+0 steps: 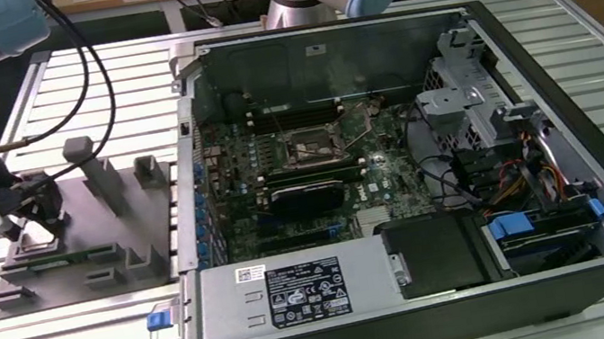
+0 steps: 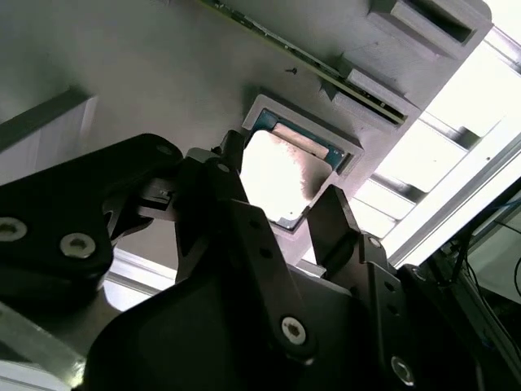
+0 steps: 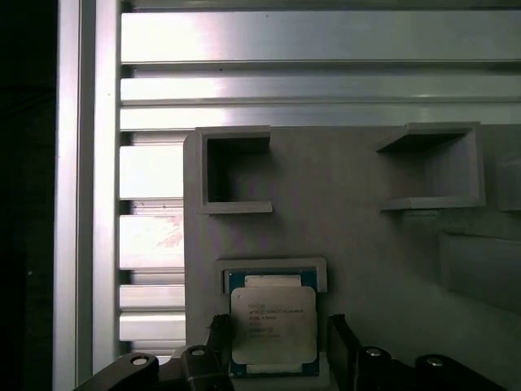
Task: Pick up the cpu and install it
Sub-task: 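Pick up the cpu and move it towards the insertion slot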
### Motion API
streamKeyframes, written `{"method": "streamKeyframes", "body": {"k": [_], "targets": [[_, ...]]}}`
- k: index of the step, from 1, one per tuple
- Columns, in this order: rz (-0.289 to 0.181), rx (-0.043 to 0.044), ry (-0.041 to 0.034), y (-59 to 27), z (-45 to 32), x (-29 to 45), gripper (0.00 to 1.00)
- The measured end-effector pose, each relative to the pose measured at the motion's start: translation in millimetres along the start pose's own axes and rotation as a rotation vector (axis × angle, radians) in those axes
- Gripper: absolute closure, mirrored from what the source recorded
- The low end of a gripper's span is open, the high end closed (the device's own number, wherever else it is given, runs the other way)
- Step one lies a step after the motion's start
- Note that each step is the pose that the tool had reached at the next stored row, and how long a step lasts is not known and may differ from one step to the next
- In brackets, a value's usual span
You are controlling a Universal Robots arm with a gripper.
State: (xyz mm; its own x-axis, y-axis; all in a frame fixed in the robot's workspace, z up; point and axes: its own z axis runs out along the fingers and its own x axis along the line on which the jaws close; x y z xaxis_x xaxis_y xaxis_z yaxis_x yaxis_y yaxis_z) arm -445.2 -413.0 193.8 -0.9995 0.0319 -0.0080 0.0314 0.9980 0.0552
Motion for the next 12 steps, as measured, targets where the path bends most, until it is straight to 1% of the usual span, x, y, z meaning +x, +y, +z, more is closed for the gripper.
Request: {"method": "streamKeyframes", "body": {"k": [3,4,9,12], "targets": [[0.0,0.0001,0.0,0.0,0.0,0.0,0.4],[0.0,0.0,0.0,0.0,0.1,0.0,0.34],[-0.001,-0.0006,0.0002,-0.2,3.0,0.1,0.34],[-0.004,-0.0044,0.0004,0.1,4.4,0.1,0.34]]}}
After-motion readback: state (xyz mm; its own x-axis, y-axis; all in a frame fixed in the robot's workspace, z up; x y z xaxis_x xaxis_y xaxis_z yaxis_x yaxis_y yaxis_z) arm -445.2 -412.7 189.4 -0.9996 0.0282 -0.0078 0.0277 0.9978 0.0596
